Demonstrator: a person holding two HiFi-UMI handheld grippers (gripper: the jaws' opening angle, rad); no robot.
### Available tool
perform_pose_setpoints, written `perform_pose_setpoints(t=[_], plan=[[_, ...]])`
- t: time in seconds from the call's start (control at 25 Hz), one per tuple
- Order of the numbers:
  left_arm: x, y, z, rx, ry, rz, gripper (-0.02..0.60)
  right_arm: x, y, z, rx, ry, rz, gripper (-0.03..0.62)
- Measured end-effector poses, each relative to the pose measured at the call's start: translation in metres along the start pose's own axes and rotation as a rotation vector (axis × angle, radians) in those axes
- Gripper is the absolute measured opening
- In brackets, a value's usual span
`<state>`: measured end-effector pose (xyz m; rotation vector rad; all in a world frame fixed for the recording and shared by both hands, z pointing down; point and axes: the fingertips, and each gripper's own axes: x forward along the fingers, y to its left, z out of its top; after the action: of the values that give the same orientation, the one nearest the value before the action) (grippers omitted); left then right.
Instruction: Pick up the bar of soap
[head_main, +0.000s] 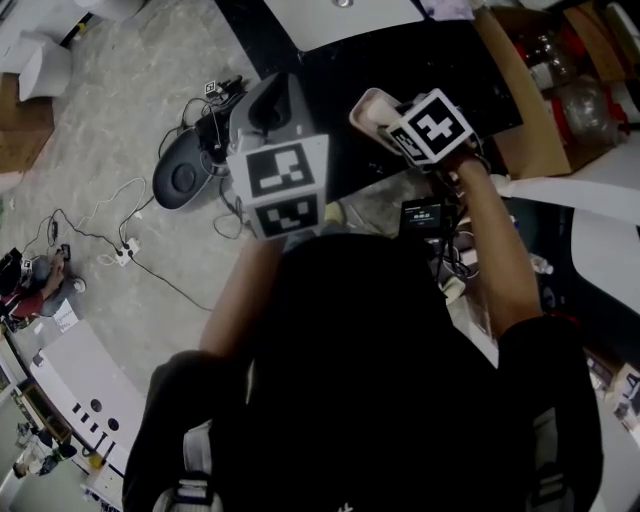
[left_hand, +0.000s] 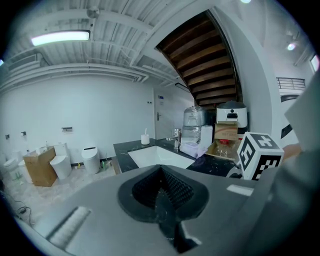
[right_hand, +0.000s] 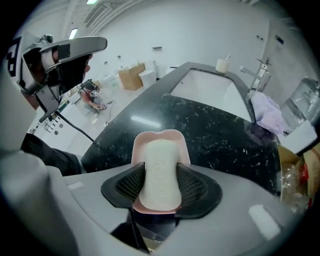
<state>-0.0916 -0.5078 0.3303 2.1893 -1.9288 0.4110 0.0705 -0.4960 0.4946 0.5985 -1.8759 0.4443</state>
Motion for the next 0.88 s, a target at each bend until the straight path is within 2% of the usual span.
perform_pose_setpoints(t=[0.12,0.4,0.68,0.88], plan=[[-0.003,0.003,0.000,0.001,-0.003,0.003,-0.005,-0.003,0.006,-0.002,0.027,-0.051,0.011,0.216],[-0.004,0.006,0.001,0.004,-0.003,0.004,-0.005,-0.009,0.016,0.000,-0.003,-0.044,0.021,0.202],[-0.007,0.004,0.002,0.015,-0.010,0.005,-0.005,-0.007,0.022,-0.006,-0.075,0.110,0.066,0.193],[-0.012,0.006,0.001,0.012,-0.015,0.011,-0.005,-0.003,0.027,-0.009,-0.140,0.249,0.006,0.201]])
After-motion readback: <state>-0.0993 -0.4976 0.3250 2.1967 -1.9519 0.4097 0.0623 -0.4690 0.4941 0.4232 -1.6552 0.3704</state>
